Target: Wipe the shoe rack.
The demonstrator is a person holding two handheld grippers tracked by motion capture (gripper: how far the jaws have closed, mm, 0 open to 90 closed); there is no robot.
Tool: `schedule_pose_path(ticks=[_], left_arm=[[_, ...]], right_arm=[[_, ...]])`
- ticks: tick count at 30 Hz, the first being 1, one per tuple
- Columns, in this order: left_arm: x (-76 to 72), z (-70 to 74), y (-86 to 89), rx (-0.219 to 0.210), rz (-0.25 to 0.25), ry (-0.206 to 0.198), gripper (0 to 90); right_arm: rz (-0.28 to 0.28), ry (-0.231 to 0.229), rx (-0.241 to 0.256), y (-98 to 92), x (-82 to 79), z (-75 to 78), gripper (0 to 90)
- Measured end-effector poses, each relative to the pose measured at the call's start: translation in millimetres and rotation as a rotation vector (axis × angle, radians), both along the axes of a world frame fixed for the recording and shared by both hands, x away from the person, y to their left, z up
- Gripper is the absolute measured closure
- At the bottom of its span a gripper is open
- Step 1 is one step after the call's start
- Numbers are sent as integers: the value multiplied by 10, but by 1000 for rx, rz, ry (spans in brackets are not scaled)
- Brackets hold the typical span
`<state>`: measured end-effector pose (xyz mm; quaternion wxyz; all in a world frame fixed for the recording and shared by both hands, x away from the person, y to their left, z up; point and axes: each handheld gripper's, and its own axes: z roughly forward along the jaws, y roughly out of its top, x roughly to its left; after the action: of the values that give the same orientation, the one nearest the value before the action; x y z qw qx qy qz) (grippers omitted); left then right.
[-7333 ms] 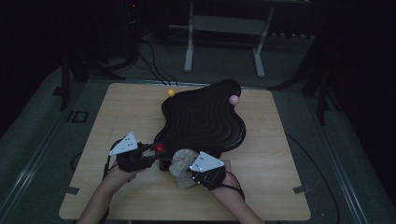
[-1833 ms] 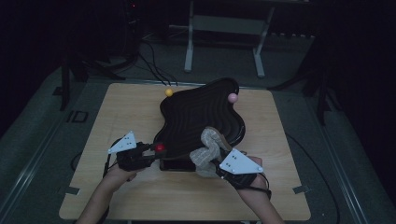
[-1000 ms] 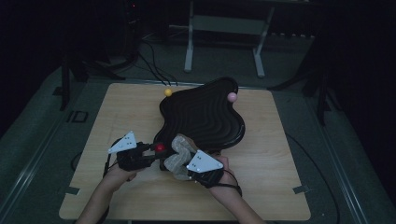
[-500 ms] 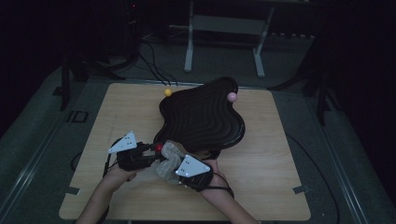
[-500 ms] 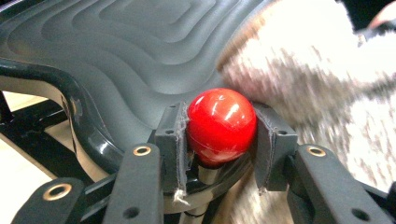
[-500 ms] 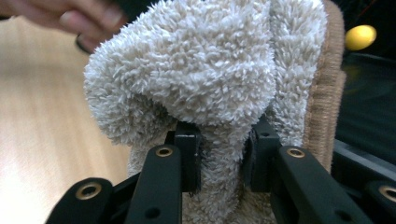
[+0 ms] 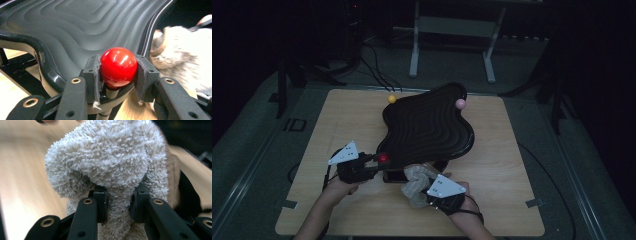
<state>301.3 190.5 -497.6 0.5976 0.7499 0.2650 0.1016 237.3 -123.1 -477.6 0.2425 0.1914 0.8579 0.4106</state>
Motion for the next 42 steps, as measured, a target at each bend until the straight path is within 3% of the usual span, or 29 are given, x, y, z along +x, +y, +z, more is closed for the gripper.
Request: schedule_pose_path(ticks=[7, 9, 10, 13, 15, 20, 21, 22, 26, 30, 32, 33, 37, 38, 40, 42], left_arm=[[0, 0, -1, 0, 1, -2, 597], [-1, 2, -2, 1, 2, -1, 597], [-3, 2, -3, 2, 3, -2, 597], [-3, 2, -2, 3, 3, -2, 597], [-2, 3, -1, 3, 2, -2, 597], [-2, -1, 1, 0, 1, -2, 597], [-2, -1, 1, 0, 1, -2, 597], [-1, 1, 1, 1, 1, -1, 597], [-2, -1, 0, 0, 2, -2, 597], [-1, -4, -1, -3, 3, -1, 597], [-1, -2, -2, -3, 3, -1, 597], [-3, -3, -1, -3, 3, -2, 597], [0, -2, 1, -2, 1, -1, 597], [-2, -1, 1, 0, 2, -1, 597], [-2, -4, 1, -3, 2, -1, 597], [1, -1, 2, -1, -1, -1, 597]], right_arm=[[-135, 29, 0, -401, 207, -175, 717], [-154, 30, 7, -448, 244, -183, 716], [-189, 16, 16, -528, 329, -186, 716], [-225, -1, 19, -593, 430, -181, 716], [-276, -13, 43, -673, 581, -181, 716], [-334, 15, 83, -732, 792, -286, 716], [-334, 15, 83, -732, 792, -286, 716], [-342, 47, 80, -728, 860, -372, 716], [-352, 102, 52, -663, 938, -575, 717], [-319, 117, 50, -572, 894, -653, 721], [-257, 141, 63, -515, 850, -654, 721], [-228, 123, 37, -486, 827, -657, 721], [-211, 107, 15, -471, 826, -631, 719], [-259, 99, 37, -530, 915, -571, 717], [-308, 95, 35, -590, 1005, -553, 716], [-342, 121, 42, -640, 1099, -573, 713]])
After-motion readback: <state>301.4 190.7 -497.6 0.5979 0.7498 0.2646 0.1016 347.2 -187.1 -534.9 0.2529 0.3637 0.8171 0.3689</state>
